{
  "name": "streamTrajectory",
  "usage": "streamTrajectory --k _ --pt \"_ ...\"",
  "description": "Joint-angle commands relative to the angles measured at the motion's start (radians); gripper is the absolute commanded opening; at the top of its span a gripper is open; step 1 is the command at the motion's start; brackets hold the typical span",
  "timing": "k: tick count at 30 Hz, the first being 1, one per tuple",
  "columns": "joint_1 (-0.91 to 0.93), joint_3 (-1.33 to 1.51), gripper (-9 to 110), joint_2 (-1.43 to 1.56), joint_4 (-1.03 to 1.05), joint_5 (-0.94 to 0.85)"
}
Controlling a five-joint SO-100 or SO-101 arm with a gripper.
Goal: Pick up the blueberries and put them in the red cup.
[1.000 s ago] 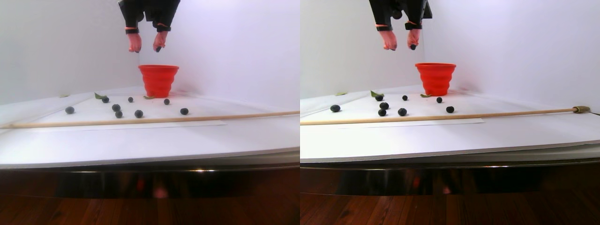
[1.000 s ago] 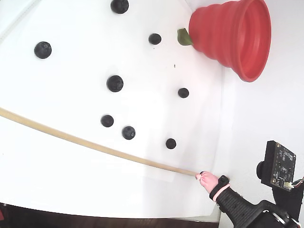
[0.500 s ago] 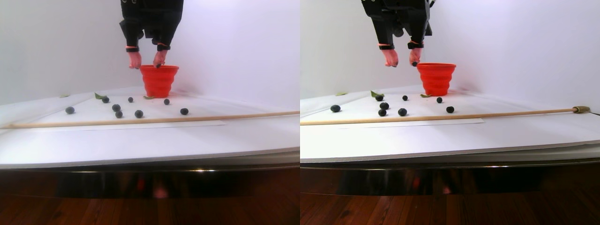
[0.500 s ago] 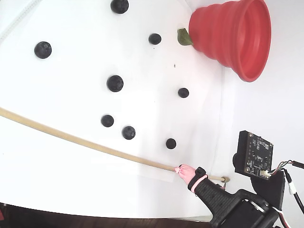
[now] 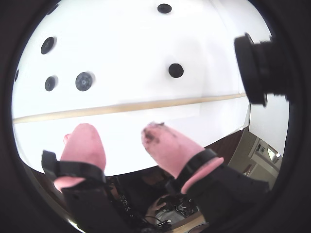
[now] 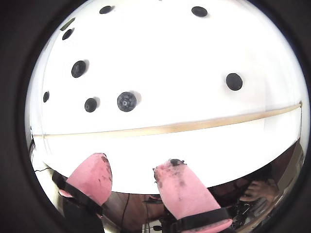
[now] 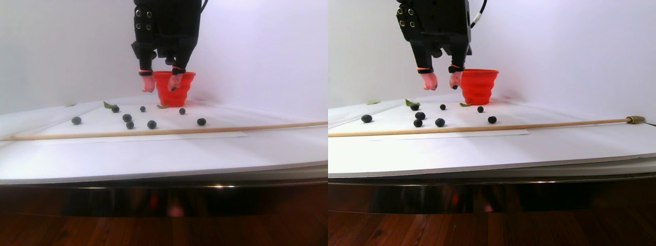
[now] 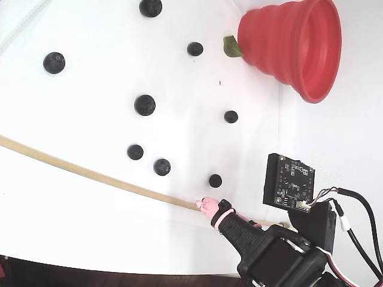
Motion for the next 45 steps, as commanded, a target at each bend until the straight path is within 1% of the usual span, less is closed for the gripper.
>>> streamTrajectory --k 1,25,36,45 --pt "-0.017 -0.063 18 -0.008 -0.037 -0.006" --pt "-0.037 -0.143 21 -0.249 -0.225 -0.037" --pt "-0.071 -0.167 22 -0.316 -0.273 -0.018" --pt "-0.066 -0.176 22 -0.362 -0.318 -0.038"
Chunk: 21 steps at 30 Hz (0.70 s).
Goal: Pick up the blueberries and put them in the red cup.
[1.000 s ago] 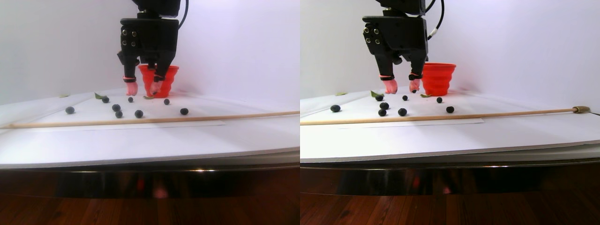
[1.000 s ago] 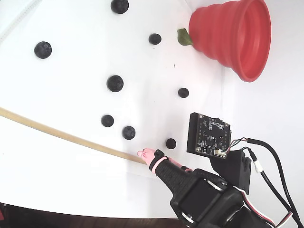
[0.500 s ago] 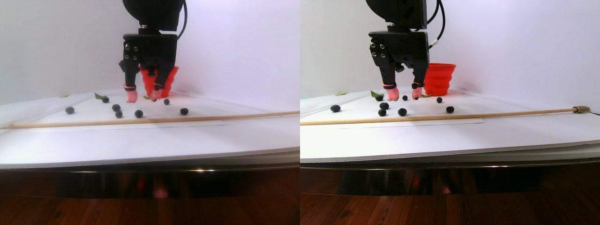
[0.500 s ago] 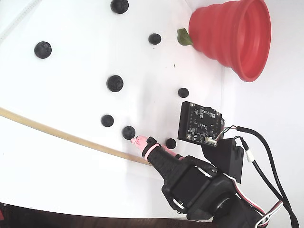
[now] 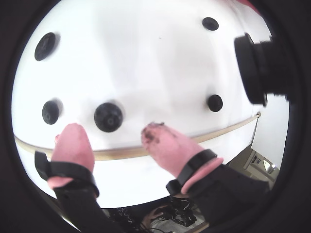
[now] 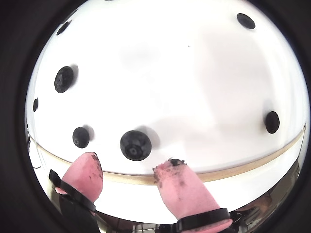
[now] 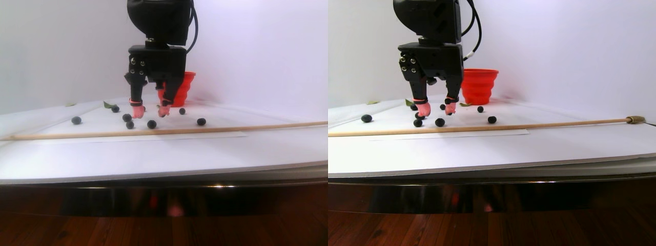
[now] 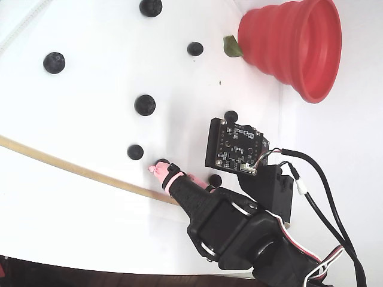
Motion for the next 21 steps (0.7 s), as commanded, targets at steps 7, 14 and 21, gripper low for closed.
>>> streamTrajectory --k 7,14,21 --pt "0.002 -0.08 22 -0.014 -0.049 -0.021" --pt "0.0 -0.097 21 -0.043 -0.064 -0.023" --pt "0.0 -0.106 21 -0.077 -0.078 -0.021"
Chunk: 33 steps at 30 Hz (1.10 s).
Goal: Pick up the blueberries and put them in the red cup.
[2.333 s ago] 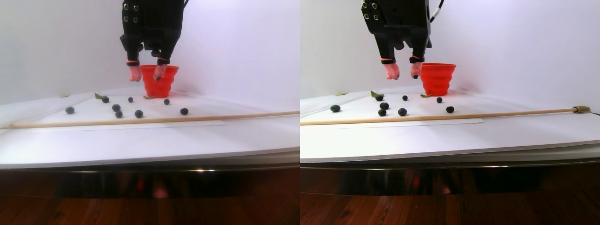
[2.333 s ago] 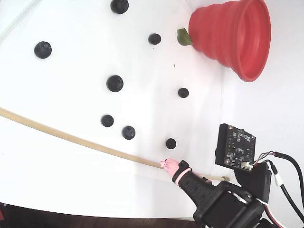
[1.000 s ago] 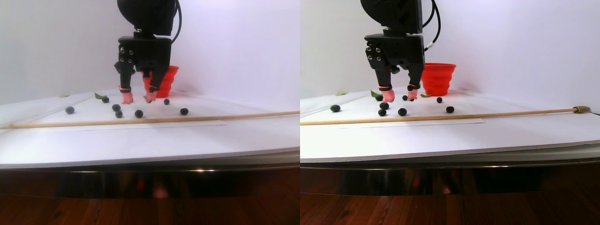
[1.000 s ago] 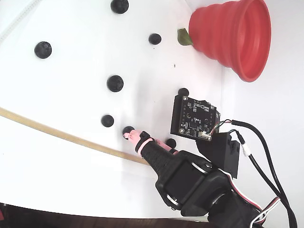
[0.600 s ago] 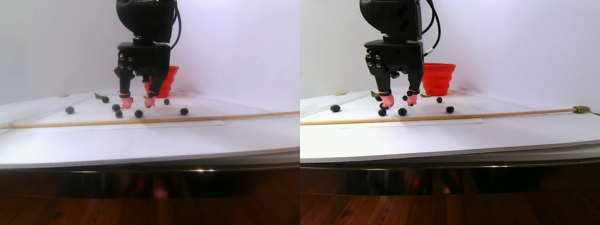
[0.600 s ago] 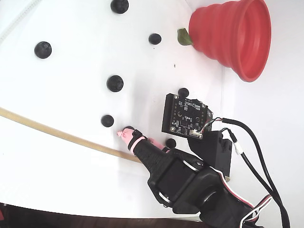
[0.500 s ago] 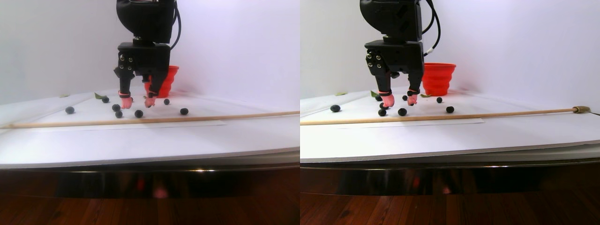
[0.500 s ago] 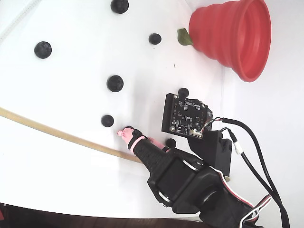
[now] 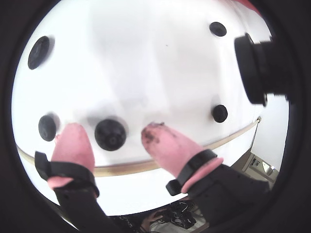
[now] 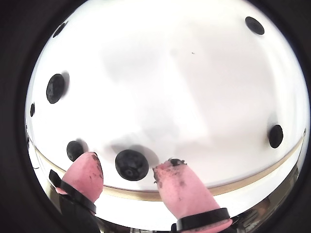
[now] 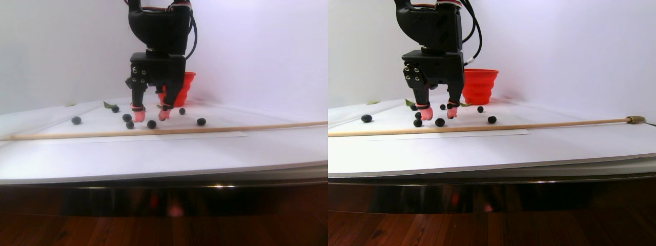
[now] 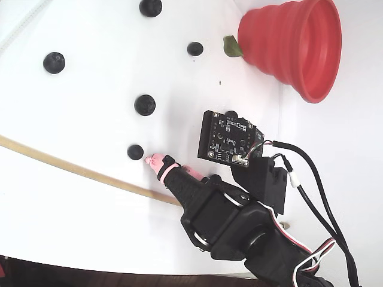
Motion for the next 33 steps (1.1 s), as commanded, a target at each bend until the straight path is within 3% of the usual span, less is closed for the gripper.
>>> streamTrajectory --k 1,33 --pt "0.0 -0.061 20 0.006 -0.023 -0.005" --pt "0.017 -0.046 12 -0.021 -0.069 -0.015"
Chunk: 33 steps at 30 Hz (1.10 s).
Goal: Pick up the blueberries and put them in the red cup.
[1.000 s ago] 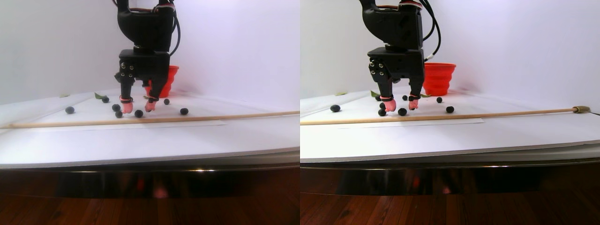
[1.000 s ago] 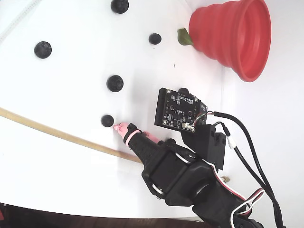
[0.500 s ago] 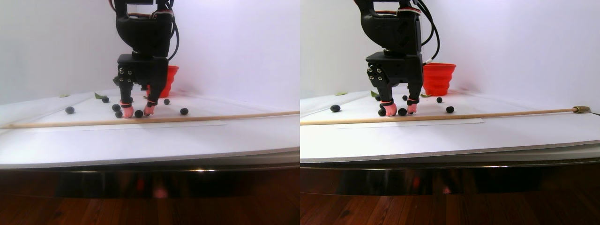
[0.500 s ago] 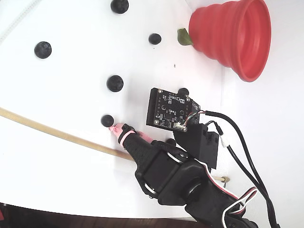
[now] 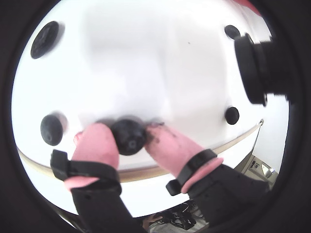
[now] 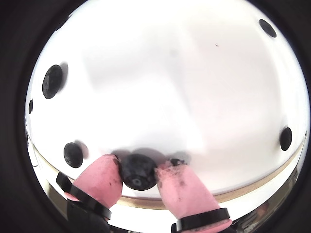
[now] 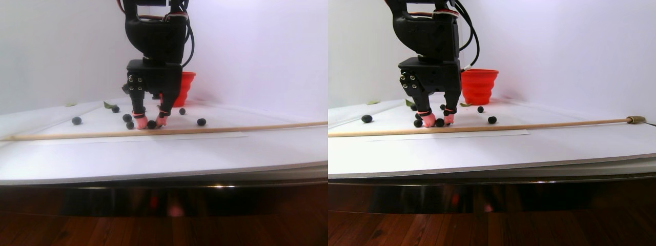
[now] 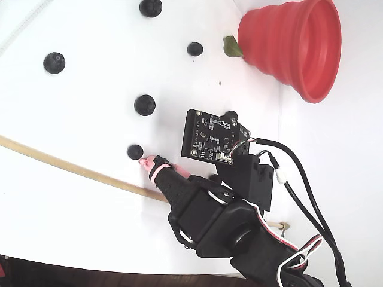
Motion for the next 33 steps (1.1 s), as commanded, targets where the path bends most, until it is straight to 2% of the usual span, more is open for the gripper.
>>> streamTrajectory --k 1,33 --pt "0.032 -0.034 12 0.058 -0.017 -0.017" --pt "0.097 0.057 12 0.469 0.147 -0.075"
